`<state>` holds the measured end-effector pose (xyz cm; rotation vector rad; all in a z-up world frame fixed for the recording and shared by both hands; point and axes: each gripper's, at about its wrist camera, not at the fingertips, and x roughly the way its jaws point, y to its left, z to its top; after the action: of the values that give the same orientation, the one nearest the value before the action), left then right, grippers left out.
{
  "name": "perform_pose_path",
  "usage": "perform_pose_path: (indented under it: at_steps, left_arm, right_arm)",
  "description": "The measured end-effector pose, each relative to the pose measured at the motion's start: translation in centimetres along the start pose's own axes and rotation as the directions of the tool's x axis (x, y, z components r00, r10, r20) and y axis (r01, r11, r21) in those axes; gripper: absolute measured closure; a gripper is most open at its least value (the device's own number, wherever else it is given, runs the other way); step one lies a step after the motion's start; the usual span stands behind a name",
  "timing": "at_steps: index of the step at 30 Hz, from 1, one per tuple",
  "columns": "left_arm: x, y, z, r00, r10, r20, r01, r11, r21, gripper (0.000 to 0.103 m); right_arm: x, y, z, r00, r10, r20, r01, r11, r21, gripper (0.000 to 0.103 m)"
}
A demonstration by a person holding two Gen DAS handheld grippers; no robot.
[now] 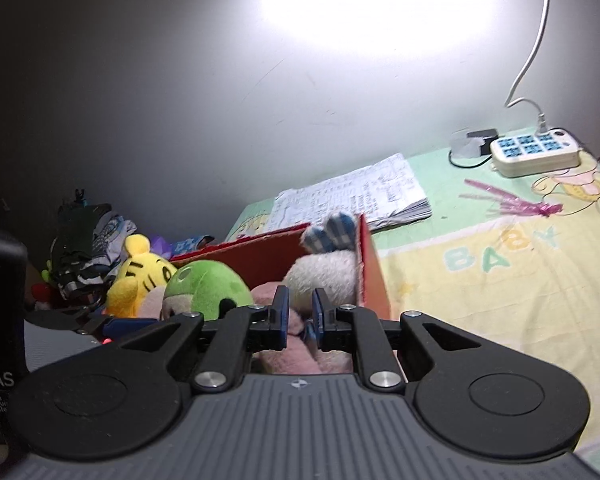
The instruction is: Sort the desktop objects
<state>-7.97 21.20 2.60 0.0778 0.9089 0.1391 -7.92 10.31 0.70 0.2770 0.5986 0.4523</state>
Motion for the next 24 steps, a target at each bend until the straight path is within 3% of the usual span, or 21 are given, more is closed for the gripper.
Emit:
perform_pose_path:
  at_steps: [4,14,24]
  left_arm:
    - [-1.6,-0.5,0.2,1.000,-0.022,-0.021,0.021,0.999,-0.043,0.001]
    - [-3.5,-3.8,-0.5,0.999,-0.030,-0.035,0.027,0.996,-0.083,0.005]
    - [-2.9,-7.8,-1.1,0.997,-0.007,-0.072,0.002,0.997,-0.071,0.001]
  right_arm:
    - [-1.8,-0.2,0.6,0.990,-0.137,0.016,0.138,0.989,-0.059,0.089]
    - [-4.0,-1.1,0.0,0.966,-0.259,-0.004,0.258,0.961,-0.103,0.089]
    - [-5.3,-4.3,-0.6,0.952,-0.300,-0.057,0.295,0.952,-0.080,0.088]
